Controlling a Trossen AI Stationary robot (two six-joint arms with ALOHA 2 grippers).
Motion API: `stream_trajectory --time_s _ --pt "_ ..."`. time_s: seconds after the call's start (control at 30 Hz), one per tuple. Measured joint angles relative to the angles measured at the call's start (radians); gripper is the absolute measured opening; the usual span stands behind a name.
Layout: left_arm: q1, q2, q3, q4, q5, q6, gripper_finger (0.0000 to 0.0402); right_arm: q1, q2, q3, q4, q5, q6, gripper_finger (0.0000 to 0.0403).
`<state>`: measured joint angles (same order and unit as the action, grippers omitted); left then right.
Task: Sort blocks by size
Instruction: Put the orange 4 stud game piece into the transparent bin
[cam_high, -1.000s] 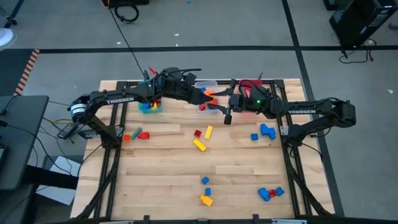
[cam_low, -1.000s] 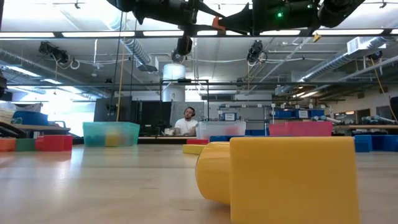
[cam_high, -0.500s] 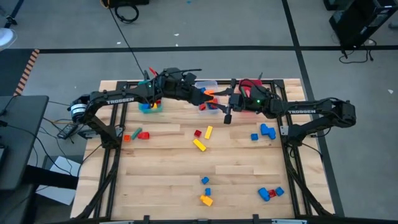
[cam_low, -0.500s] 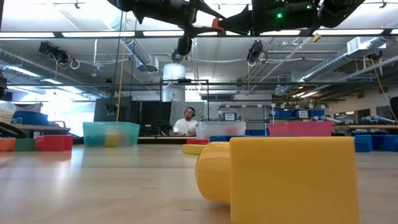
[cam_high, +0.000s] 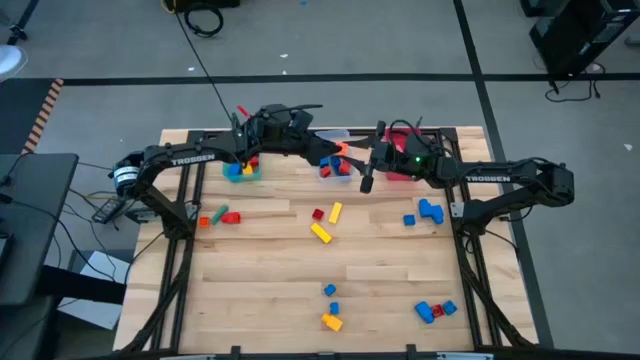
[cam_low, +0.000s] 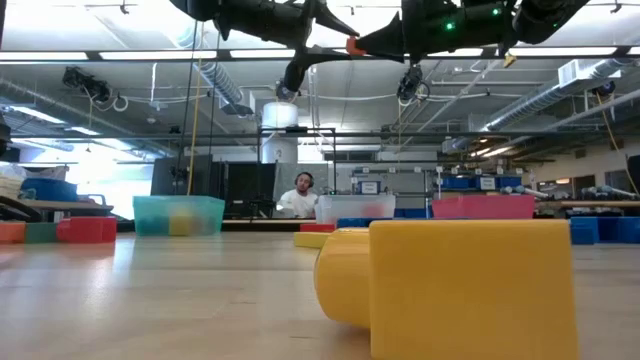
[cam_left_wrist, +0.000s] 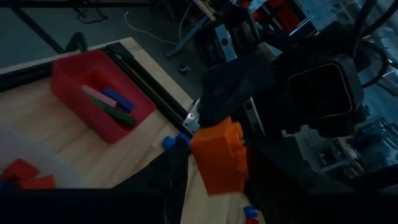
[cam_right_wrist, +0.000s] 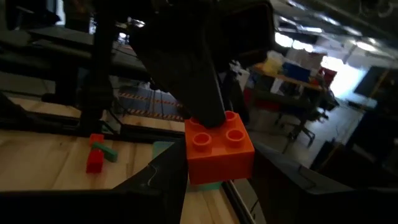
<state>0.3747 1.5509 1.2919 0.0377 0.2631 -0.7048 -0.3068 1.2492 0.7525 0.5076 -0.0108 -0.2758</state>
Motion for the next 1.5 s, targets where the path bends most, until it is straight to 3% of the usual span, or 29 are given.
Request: stream_trajectory --time_s 0.1,0.27,0.4,0.57,0.63,0.73,1.07,1.27,1.5 --pt "0.028 0.000 0.000 -0.007 0.004 0.029 0.0168 -0.016 -0.001 0.000 -0.021 0.004 0.060 0.0170" --pt "0.075 0.000 -0.001 -0.046 -0.003 0.204 0.0168 -0.032 -0.004 0.001 -0.104 0.008 0.237 0.0170" --pt "0.112 -0.011 0.012 -0.202 -0.010 0.392 0.0168 -0.052 -0.003 0.018 -0.217 0.014 0.355 0.0170" --pt "0.132 -0.057 0.041 -0.448 -0.144 0.521 0.0168 -0.064 0.056 0.183 -0.495 0.020 0.386 0.0170" --pt "0.127 -0.077 0.035 -0.481 -0.205 0.566 0.0168 -0.073 0.107 0.270 -0.597 0.028 0.398 0.0170" --pt "0.105 -0.124 0.011 -0.475 -0.218 0.609 0.0168 -0.090 0.214 0.417 -0.748 0.030 0.429 0.0170" --pt "0.046 -0.380 -0.248 -0.388 -0.267 0.548 0.0167 -0.166 0.557 0.782 -1.165 0.013 0.565 0.0170" --pt "-0.010 -0.549 -0.397 -0.370 -0.343 0.477 0.0159 -0.195 0.698 0.862 -1.231 -0.059 0.643 0.0170" --pt "-0.043 -0.697 -0.486 -0.372 -0.359 0.456 0.0156 -0.199 0.798 0.884 -1.231 -0.067 0.651 0.0174"
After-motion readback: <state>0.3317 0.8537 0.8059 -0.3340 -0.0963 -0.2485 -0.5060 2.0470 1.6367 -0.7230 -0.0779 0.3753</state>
